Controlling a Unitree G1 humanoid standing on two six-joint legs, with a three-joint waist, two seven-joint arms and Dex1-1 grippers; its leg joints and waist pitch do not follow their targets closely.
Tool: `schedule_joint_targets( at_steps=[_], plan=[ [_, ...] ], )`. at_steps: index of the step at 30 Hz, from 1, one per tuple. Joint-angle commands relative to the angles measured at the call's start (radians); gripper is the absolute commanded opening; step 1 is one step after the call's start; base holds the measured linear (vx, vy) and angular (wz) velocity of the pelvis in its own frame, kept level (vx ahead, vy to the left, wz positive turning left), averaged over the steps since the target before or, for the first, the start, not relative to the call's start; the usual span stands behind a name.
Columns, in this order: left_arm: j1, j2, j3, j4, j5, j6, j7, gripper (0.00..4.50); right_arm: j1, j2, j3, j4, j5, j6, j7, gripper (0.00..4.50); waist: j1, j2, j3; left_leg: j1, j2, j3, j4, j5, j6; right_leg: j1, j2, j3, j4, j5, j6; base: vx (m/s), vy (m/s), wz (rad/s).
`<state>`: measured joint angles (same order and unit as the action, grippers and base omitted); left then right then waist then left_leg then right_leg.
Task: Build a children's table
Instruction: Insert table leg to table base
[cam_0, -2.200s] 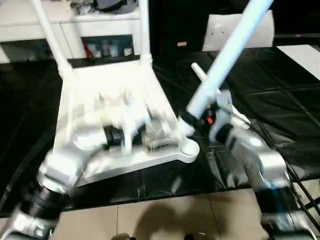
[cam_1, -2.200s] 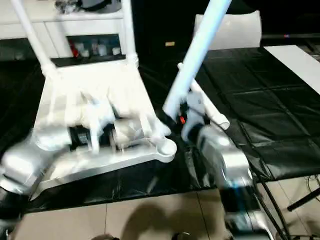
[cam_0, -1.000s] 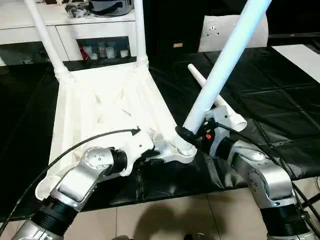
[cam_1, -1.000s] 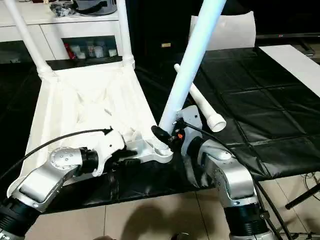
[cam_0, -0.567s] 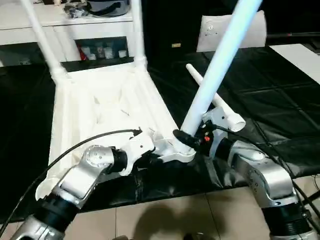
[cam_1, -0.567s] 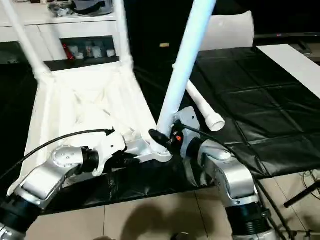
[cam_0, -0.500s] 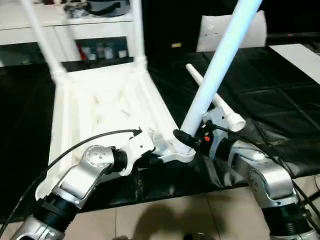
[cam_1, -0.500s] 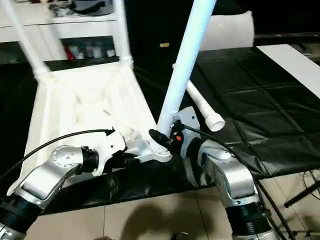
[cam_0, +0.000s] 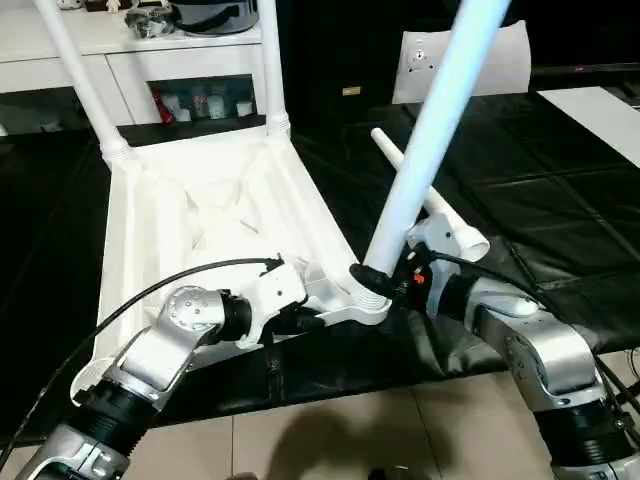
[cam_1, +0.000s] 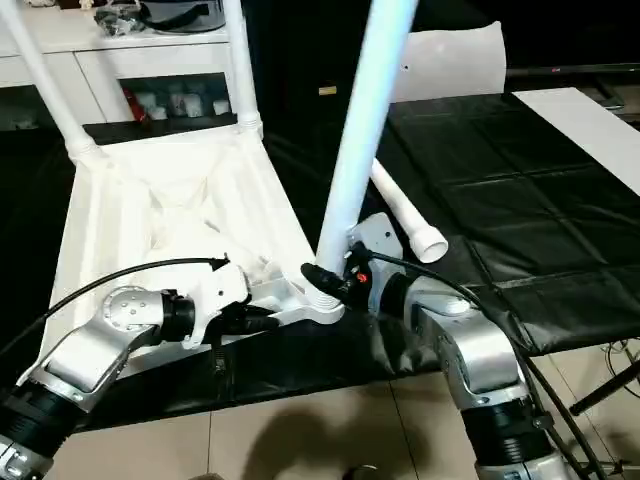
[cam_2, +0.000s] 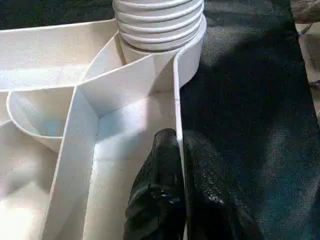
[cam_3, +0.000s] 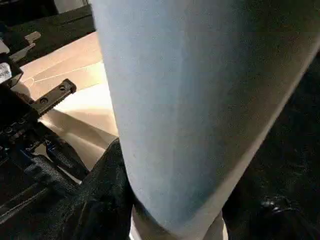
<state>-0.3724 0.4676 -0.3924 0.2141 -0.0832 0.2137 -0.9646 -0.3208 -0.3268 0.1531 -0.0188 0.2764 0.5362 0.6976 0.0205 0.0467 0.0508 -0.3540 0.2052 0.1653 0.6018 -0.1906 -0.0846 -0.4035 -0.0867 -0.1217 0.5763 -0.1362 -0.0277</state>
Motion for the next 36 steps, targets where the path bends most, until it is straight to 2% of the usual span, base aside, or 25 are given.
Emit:
schedule_joint_targets(
  at_steps=[1,3,5,6,7,12,13,19,23,26,29,32,33,34,35,36],
  plan=[
    [-0.006,0.023,0.023,0.02,-0.006,-0.061,-0.039,0.0,-0.02,-0.002,0.014,0.027,-0.007,-0.008,0.016,1.91,-0.002,-0.015,-0.06,-0.001,-0.004,-0.004,-0.061,-0.282,0.044,0.042,-0.046,0.026,-0.111,-0.627,0.019,0.0,0.0,0.0],
    [-0.004,0.027,0.024,0.022,-0.01,-0.072,-0.052,0.0,-0.029,-0.002,0.024,0.044,-0.011,-0.01,0.025,1.91,-0.003,-0.011,-0.062,0.004,-0.002,-0.004,-0.06,-0.286,0.045,0.038,-0.048,0.027,-0.113,-0.63,0.017,0.0,0.0,0.0],
    [-0.002,0.03,0.027,0.025,-0.014,-0.087,-0.062,0.0,-0.04,-0.005,0.046,0.073,-0.021,-0.012,0.048,1.91,-0.007,-0.012,-0.062,0.001,0.001,-0.007,-0.062,-0.293,0.043,0.042,-0.047,0.025,-0.108,-0.615,0.009,0.0,0.0,0.0],
    [-0.003,0.031,0.028,0.027,-0.013,-0.091,-0.063,0.0,-0.045,-0.006,0.056,0.086,-0.027,-0.018,0.057,1.91,-0.008,-0.018,-0.061,-0.001,0.0,-0.006,-0.062,-0.291,0.043,0.042,-0.048,0.026,-0.106,-0.617,0.008,0.0,0.0,0.0],
    [-0.003,0.031,0.029,0.027,-0.014,-0.093,-0.066,0.0,-0.049,-0.005,0.06,0.094,-0.026,-0.013,0.062,1.91,-0.008,-0.015,-0.061,0.0,0.001,-0.007,-0.063,-0.292,0.042,0.042,-0.05,0.027,-0.106,-0.619,0.006,0.0,0.0,0.0],
    [-0.005,0.031,0.032,0.04,-0.009,-0.111,-0.074,0.0,-0.065,0.001,0.073,0.12,-0.023,-0.01,0.083,1.91,-0.014,-0.017,-0.061,0.0,0.003,-0.008,-0.064,-0.298,0.042,0.042,-0.049,0.029,-0.104,-0.609,-0.006,0.0,0.0,0.0],
    [-0.005,0.031,0.031,0.043,-0.006,-0.119,-0.08,0.0,-0.07,0.002,0.078,0.129,-0.023,-0.01,0.091,1.91,-0.013,-0.022,-0.061,-0.002,0.003,-0.008,-0.064,-0.294,0.042,0.044,-0.051,0.029,-0.102,-0.616,-0.005,0.0,0.0,0.0],
    [-0.006,0.029,0.013,0.037,0.004,-0.129,-0.109,0.0,-0.096,0.011,0.087,0.182,-0.013,0.007,0.133,1.91,-0.014,-0.019,-0.061,0.002,0.003,-0.008,-0.063,-0.3,0.041,0.041,-0.051,0.029,-0.106,-0.625,-0.007,0.0,0.0,0.0],
    [-0.01,0.023,0.014,0.045,0.006,-0.133,-0.105,0.0,-0.099,0.028,0.046,0.224,0.016,0.015,0.125,1.91,-0.014,-0.018,-0.063,0.001,0.009,-0.011,-0.069,-0.307,0.036,0.044,-0.052,0.033,-0.099,-0.583,-0.028,0.0,0.0,0.0],
    [-0.01,0.017,0.024,0.049,-0.003,-0.128,-0.099,0.0,-0.085,0.041,0.008,0.236,0.048,0.027,0.117,1.91,-0.014,-0.021,-0.063,0.003,0.007,-0.011,-0.068,-0.32,0.033,0.043,-0.052,0.032,-0.101,-0.594,-0.03,0.0,0.0,0.0],
    [-0.01,0.01,0.036,0.052,-0.009,-0.121,-0.095,0.0,-0.059,0.05,-0.025,0.258,0.066,0.024,0.118,1.91,-0.013,-0.018,-0.064,0.002,0.007,-0.01,-0.068,-0.314,0.034,0.044,-0.053,0.032,-0.101,-0.587,-0.03,0.0,0.0,0.0],
    [-0.015,0.0,0.05,0.058,-0.015,-0.115,-0.086,0.0,0.0,0.051,-0.039,0.265,0.069,-0.012,0.123,1.91,-0.009,-0.017,-0.067,0.0,0.01,-0.01,-0.071,-0.303,0.036,0.047,-0.052,0.034,-0.097,-0.555,-0.041,0.0,0.0,0.0],
    [-0.017,-0.002,0.055,0.061,-0.016,-0.111,-0.083,0.0,0.021,0.053,-0.046,0.266,0.071,-0.029,0.123,1.91,-0.008,-0.011,-0.066,0.002,0.01,-0.009,-0.072,-0.311,0.037,0.044,-0.052,0.035,-0.099,-0.554,-0.043,0.0,0.0,0.0],
    [-0.017,-0.002,0.055,0.061,-0.016,-0.111,-0.083,0.0,0.021,0.053,-0.046,0.266,0.071,-0.029,0.123,1.91,-0.008,-0.012,-0.066,0.003,0.009,-0.009,-0.072,-0.315,0.038,0.044,-0.051,0.035,-0.099,-0.557,-0.044,0.0,0.0,0.0],
    [-0.019,-0.003,0.057,0.063,-0.017,-0.109,-0.081,0.0,0.034,0.055,-0.05,0.267,0.07,-0.043,0.12,1.91,-0.007,-0.007,-0.066,0.003,0.008,-0.011,-0.073,-0.323,0.036,0.046,-0.053,0.033,-0.098,-0.567,-0.045,0.0,0.0,0.0],
    [-0.02,-0.003,0.059,0.065,-0.017,-0.108,-0.081,0.0,0.042,0.057,-0.053,0.268,0.07,-0.05,0.118,1.91,-0.008,-0.011,-0.065,0.003,0.008,-0.01,-0.072,-0.328,0.037,0.044,-0.052,0.033,-0.101,-0.577,-0.041,0.0,0.0,0.0]
  ],
)
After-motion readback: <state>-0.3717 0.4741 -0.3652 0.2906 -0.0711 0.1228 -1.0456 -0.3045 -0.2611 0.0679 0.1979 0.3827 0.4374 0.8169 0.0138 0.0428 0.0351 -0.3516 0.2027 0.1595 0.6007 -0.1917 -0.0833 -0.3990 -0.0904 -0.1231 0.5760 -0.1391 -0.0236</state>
